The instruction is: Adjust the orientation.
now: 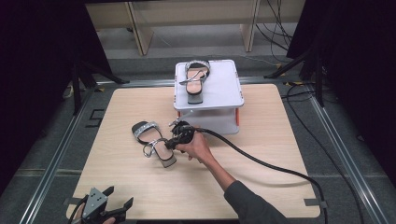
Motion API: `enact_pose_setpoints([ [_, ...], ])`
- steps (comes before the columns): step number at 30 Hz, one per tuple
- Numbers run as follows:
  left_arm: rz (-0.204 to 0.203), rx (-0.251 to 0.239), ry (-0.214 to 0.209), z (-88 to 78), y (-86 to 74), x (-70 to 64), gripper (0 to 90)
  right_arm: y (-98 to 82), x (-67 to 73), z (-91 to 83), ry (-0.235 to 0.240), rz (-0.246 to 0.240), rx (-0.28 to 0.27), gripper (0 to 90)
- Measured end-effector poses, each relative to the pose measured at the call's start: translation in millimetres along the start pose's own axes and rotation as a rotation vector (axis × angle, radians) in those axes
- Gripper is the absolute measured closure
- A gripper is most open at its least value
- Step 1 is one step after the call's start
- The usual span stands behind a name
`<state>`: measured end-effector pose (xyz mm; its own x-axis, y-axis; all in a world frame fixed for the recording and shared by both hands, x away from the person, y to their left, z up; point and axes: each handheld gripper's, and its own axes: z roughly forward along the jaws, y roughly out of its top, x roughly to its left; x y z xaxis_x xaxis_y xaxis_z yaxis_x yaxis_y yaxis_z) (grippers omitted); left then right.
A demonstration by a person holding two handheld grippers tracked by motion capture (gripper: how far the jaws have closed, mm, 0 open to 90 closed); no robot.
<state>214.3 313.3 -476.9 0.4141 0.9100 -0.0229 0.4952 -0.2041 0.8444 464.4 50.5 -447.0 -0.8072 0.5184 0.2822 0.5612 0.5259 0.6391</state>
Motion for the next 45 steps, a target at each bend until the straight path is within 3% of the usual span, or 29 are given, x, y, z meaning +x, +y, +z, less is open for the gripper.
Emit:
enact_pose_setpoints([
  [3, 0.021, 0.02, -0.001, -1.2, 0.3, 1.9, 17.1, -1.9, -0.4, -0.5, 0.006, 0.005, -0.01, 71.3],
  [4, 0.006, 0.006, 0.004, -0.1, 0.2, 0.6, 17.1, -0.9, 0.4, -1.1, 0.008, 0.004, -0.001, 71.1],
  [9, 0.018, 0.012, 0.0, 0.2, 0.1, 1.5, 17.1, 4.2, 0.9, -5.4, -0.066, -0.074, -0.035, 68.7],
  [11, 0.022, 0.017, 0.003, 0.0, 0.2, 1.8, 17.1, 6.5, -1.8, -8.2, -0.098, -0.052, -0.017, 66.9],
  [13, 0.007, 0.004, -0.005, 0.3, 0.1, 1.1, 17.1, 8.2, -3.3, -7.7, -0.076, -0.083, -0.034, 65.6],
  [17, 0.014, 0.013, 0.001, -0.2, 0.4, 1.0, 17.1, 11.4, -1.1, -6.6, -0.058, -0.1, -0.035, 65.7],
  [18, 0.009, 0.005, -0.001, 0.3, 0.1, 1.0, 17.1, 13.5, -0.3, -5.2, -0.059, -0.108, -0.026, 66.4],
  [19, 0.01, 0.01, 0.001, -0.2, 0.3, 1.1, 17.1, 15.4, 0.3, -1.4, -0.08, -0.145, -0.027, 68.0],
  [20, -0.017, 0.018, 0.004, -1.0, 0.0, -1.1, 17.1, 18.2, 2.7, 0.4, -0.102, -0.169, -0.005, 69.3],
  [22, 0.023, 0.008, 0.002, -0.4, 0.8, 1.6, 17.1, 23.6, 8.2, 6.0, -0.102, -0.184, 0.017, 71.7],
  [23, 0.019, -0.002, -0.001, 0.4, 0.3, 1.7, 17.1, 26.4, 10.8, 8.5, -0.113, -0.195, 0.028, 72.5],
  [24, -0.022, -0.002, 0.006, -0.2, -0.2, -1.2, 17.1, 28.4, 12.4, 10.2, -0.125, -0.197, 0.04, 73.3],
  [26, 0.004, 0.016, 0.009, -1.9, 0.0, 0.4, 17.1, 32.2, 14.1, 13.5, -0.154, -0.206, 0.073, 74.4],
  [27, 0.009, 0.021, 0.014, -1.8, 0.0, 0.9, 17.1, 33.2, 12.8, 13.4, -0.143, -0.209, 0.074, 74.7],
  [28, -0.017, -0.002, 0.006, -0.5, -0.3, -0.9, 17.1, 33.0, 13.8, 13.0, -0.144, -0.173, 0.083, 75.3],
  [31, -0.016, -0.002, 0.006, -0.6, -0.3, -1.1, 17.1, 31.9, 10.6, 11.5, -0.15, -0.181, 0.109, 76.0],
  [32, 0.002, 0.008, 0.008, -0.5, -0.4, 0.6, 17.1, 31.4, 9.4, 11.8, -0.149, -0.195, 0.114, 76.7],
  [36, -0.018, -0.008, 0.007, -0.5, -0.3, -1.2, 17.1, 32.6, 6.9, 14.1, -0.141, -0.174, 0.119, 76.9],
  [40, 0.023, 0.002, -0.001, -0.9, 0.4, 1.8, 17.1, 34.2, 2.1, 15.6, -0.116, -0.158, 0.121, 78.3],
  [41, 0.008, -0.015, -0.003, 0.4, 0.0, 1.1, 17.1, 34.5, 1.6, 15.9, -0.112, -0.162, 0.124, 78.7],
  [42, 0.009, -0.012, -0.003, 0.3, 0.1, 1.3, 17.1, 34.8, 2.0, 15.5, -0.108, -0.134, 0.14, 79.6],
  [45, 0.012, -0.009, 0.0, -0.2, 0.3, 1.0, 17.1, 36.8, -5.2, 16.2, -0.067, -0.113, 0.144, 80.3],
])
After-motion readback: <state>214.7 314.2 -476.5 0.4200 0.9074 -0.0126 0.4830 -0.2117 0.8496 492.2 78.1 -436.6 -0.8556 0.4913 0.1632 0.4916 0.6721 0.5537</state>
